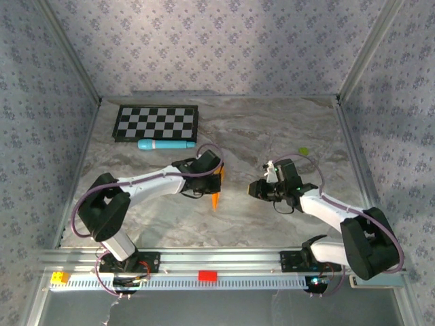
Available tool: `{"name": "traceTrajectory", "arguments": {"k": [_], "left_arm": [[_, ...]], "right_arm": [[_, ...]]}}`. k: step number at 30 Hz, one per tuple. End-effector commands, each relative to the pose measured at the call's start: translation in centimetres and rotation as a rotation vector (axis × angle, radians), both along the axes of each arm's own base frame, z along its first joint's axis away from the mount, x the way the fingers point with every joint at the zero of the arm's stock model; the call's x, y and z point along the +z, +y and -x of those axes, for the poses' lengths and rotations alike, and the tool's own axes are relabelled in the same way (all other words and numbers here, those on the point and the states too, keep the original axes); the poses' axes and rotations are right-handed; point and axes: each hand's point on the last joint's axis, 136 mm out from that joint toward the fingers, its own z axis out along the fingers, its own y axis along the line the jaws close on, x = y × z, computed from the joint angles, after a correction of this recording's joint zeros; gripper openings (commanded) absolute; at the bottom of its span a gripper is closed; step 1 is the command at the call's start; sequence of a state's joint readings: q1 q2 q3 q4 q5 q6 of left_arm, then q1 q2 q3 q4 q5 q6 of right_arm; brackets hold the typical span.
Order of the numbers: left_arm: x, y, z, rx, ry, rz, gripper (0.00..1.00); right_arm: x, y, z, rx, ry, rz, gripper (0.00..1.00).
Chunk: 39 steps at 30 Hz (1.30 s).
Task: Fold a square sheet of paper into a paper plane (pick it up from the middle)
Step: Move the paper plane to the center of the table.
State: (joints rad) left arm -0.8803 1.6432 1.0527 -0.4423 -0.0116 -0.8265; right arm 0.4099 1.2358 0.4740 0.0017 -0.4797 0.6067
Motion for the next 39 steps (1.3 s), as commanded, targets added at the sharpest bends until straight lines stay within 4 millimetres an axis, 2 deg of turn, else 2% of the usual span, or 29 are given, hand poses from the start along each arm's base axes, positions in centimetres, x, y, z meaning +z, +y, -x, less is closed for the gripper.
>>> {"name": "traceTrajectory", "arguments": {"k": [1, 10, 16, 28, 39], "left_arm": [[-1.0, 1.7, 0.8, -0.019, 0.015, -0.14, 0.0], [-2.2, 0.8, 1.4, -0.04, 0.038, -0.154, 0.01], [-2.4, 0.8, 1.5, -0.043, 0.042, -0.154, 0.03], [-2.4, 0.0, 1.6, -0.062, 0.031, -0.117, 0.13], [-2.9, -0.2, 1.8, -0.073, 0.034, -0.124, 0.15]], "right_arm": [[0.9, 0.0, -0.2, -0.012, 0.001, -0.008, 0.23], [1.4, 0.5, -0.2, -0.011, 0.005, -0.032, 0.24], [1.2, 0.5, -0.1, -0.011, 0.01, -0.03, 0.24], [0.8, 0.6, 0.0, -0.009, 0.023, -0.026, 0.24], [0.8, 0.7, 0.0, -0.004, 0.03, -0.026, 0.25]]}}
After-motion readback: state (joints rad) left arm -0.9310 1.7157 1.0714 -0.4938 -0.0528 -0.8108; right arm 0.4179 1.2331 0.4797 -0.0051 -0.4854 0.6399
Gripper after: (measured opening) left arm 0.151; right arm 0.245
